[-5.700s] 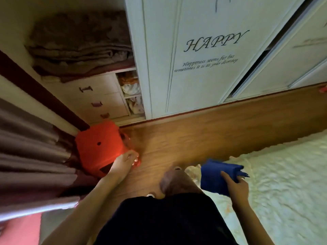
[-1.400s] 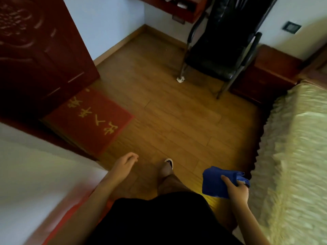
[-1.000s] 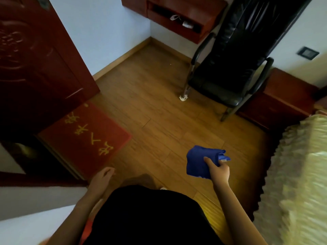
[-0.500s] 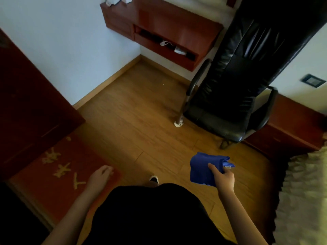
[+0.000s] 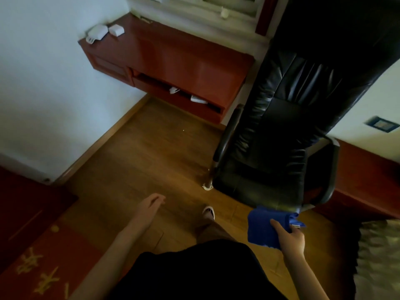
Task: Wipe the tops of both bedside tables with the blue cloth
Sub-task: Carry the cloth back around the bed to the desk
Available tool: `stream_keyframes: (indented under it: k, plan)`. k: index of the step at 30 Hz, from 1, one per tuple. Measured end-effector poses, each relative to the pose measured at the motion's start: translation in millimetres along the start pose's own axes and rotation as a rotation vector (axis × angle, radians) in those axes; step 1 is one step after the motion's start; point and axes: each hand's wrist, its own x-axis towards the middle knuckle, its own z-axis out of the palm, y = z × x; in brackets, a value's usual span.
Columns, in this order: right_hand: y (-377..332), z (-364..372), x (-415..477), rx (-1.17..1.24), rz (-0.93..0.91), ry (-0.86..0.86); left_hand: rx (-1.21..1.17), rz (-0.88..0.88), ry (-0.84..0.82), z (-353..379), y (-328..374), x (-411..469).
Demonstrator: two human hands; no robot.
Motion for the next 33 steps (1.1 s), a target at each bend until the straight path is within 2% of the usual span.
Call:
stream_keyframes:
  k: [10,14,17,25,29,33]
  plan:
    - [-186.0,104.1,116.0,-0.052,-0.085,-0.184,-0.089,-0.189,0.15,-40.6,60.1,117.5]
    - [-244.1,151.6,141.5,-0.035,-0.12,-0.23,-0.146,-0.208,0.25,-59.9,80.2,157.8]
    - [-275.2,187.0,163.5,-0.036,-0.125,-0.228,-0.129,-0.203,0.247,-79.9,97.4,193.4]
    - [-343.4,253.1,200.3,0.016,-0.108,-0.068,0.111,-0.063,0.056,-153.2,177.9,327.2]
    - [-386.4,279.8,212.2,0.093,-0.105,0.013,0.33,0.111,-0.133,-180.5,245.5,393.7]
    - [-435.5,306.6,228.7,0.161,-0.182,0.05,0.464,0.335,-0.1,-182.9,306.2,449.5]
